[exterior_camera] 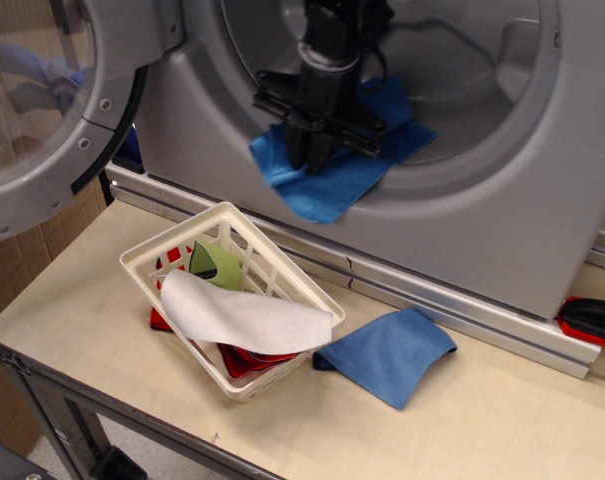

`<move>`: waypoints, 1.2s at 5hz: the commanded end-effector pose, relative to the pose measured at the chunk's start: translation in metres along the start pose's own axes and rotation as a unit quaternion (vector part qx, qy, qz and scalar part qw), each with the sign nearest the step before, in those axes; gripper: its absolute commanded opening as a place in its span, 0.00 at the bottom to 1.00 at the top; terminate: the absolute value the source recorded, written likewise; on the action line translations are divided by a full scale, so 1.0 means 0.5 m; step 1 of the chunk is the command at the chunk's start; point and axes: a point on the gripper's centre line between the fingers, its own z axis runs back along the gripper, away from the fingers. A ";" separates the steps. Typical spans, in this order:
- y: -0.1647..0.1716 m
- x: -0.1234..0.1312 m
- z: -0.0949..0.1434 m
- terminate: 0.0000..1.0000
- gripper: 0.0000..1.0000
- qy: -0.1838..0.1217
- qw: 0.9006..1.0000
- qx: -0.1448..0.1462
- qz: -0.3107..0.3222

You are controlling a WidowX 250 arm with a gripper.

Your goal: Take clothes out of laundry machine

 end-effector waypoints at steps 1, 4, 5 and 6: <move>0.044 0.002 0.113 0.00 0.00 -0.063 0.993 -0.008 0.098; 0.027 -0.148 0.227 0.00 0.00 -0.059 0.983 -0.006 0.175; 0.029 -0.188 0.258 0.00 0.00 -0.048 0.977 -0.006 0.209; 0.036 -0.211 0.270 0.00 0.00 -0.032 0.970 0.008 0.239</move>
